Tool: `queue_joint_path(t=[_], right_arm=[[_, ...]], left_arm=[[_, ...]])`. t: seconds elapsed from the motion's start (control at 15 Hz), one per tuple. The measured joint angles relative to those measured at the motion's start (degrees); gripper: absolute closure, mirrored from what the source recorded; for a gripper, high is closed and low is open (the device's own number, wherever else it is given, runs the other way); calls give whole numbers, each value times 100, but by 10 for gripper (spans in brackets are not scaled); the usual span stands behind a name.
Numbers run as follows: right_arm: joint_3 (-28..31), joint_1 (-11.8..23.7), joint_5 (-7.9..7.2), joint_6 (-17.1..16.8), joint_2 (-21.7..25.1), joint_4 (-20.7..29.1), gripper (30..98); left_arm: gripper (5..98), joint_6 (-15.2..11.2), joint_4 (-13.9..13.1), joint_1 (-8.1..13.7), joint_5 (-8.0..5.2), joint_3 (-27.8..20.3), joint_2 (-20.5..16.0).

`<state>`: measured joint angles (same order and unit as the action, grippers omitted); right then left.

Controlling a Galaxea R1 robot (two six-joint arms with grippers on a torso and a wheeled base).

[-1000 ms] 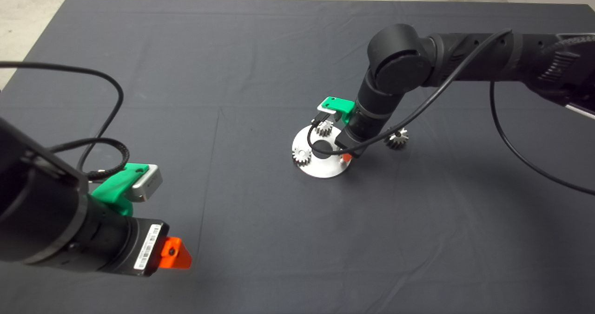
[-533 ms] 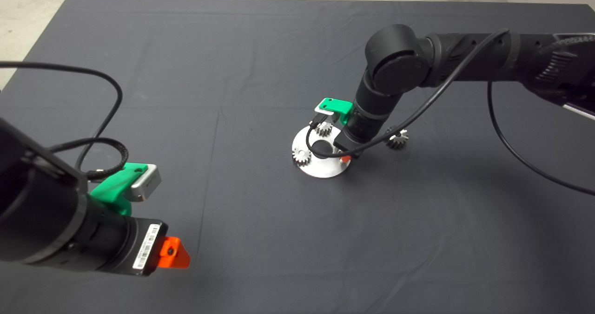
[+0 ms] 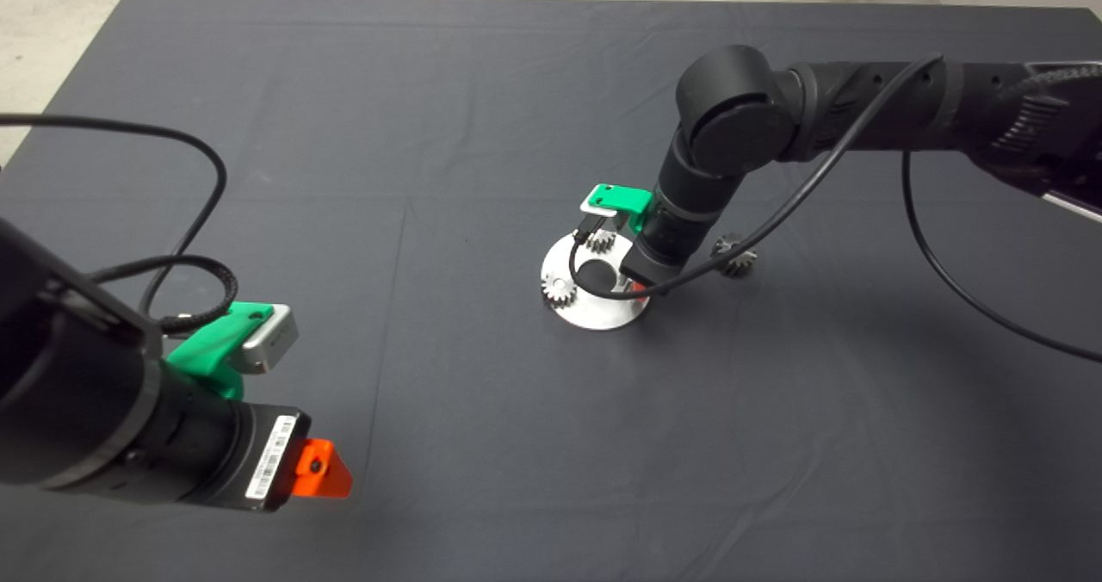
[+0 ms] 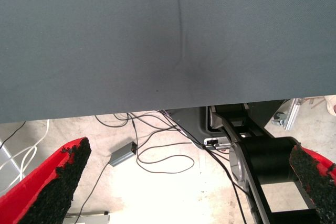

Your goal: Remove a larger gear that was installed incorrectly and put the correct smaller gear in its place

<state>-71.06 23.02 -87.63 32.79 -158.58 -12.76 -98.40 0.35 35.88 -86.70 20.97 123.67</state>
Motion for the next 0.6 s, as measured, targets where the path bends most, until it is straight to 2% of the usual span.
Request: queue_joint_path(t=[0.13, 0.6], right_arm=[[15, 0, -4, -93, 2, -11, 898], [77, -1, -3, -329, 2, -177, 898]], left_arm=[[58, 0, 2, 0, -38, -2, 0], [58, 0, 0, 0, -38, -2, 0]])
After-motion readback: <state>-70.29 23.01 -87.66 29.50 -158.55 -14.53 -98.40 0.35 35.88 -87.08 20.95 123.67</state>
